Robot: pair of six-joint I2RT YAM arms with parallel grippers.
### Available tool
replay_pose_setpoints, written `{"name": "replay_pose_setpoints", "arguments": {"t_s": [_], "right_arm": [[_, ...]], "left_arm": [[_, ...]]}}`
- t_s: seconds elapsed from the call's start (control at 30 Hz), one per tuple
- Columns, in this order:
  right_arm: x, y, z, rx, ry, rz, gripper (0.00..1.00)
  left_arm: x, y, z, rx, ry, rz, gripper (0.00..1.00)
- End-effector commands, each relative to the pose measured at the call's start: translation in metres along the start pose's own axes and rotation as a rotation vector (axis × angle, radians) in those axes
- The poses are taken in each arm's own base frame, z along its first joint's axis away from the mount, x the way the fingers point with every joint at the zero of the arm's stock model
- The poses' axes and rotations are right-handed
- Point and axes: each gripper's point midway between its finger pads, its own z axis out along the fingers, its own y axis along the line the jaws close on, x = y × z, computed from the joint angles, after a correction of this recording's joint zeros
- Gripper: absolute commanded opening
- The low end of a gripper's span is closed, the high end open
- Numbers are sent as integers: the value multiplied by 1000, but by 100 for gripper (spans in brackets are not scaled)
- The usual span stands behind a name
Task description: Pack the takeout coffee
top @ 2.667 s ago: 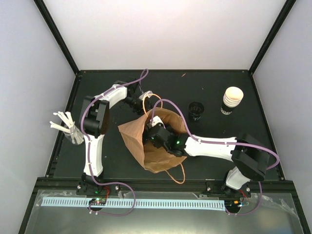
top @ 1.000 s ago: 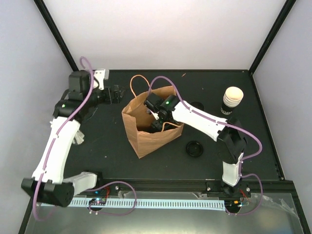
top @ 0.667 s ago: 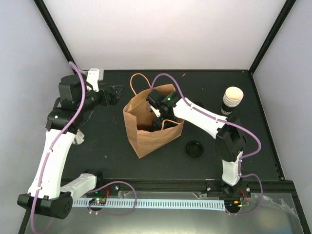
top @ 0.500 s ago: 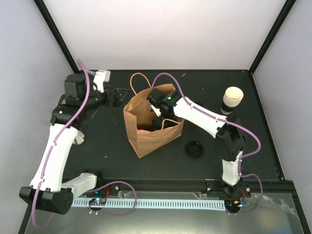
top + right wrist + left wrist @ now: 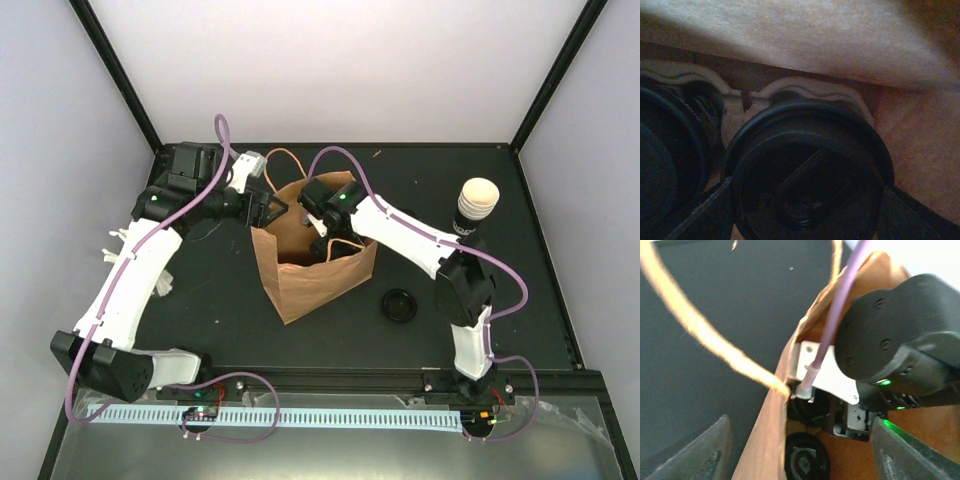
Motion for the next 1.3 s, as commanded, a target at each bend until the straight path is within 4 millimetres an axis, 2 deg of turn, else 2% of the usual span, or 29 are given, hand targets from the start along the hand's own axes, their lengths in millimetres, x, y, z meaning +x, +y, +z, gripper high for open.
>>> {"name": "replay_pose_setpoints", "arguments": {"t_s": [0.0, 0.2, 0.3, 0.4, 0.47, 0.67, 0.77, 1.03, 1.27], "right_arm": [[2, -7, 11, 23, 44, 26, 62], [-17, -13, -24, 51, -34, 38, 73], [-26, -16, -42, 59, -69, 41, 86], [-36, -18, -61, 70, -115, 45, 92], [-40, -20, -73, 74, -150, 50, 99], [-47, -20, -104, 60, -235, 73, 100], [-51, -21, -130, 56, -311, 84, 100], [-54, -28, -201, 43, -541, 123, 100], [-48, -36, -246, 46, -704, 150, 100]], "left_arm": [[2, 11, -10, -125, 30, 39, 75], [6, 19, 0, -155, 80, 55, 43], [7, 17, 2, -152, 89, 78, 28], [5, 20, 1, -179, 85, 87, 17], [4, 21, 0, -190, 83, 89, 16], [2, 20, 2, -189, 84, 91, 6], [2, 21, 3, -191, 83, 85, 2], [-1, 23, 3, -201, 79, 81, 2], [-1, 24, 3, -207, 78, 77, 2]]}}
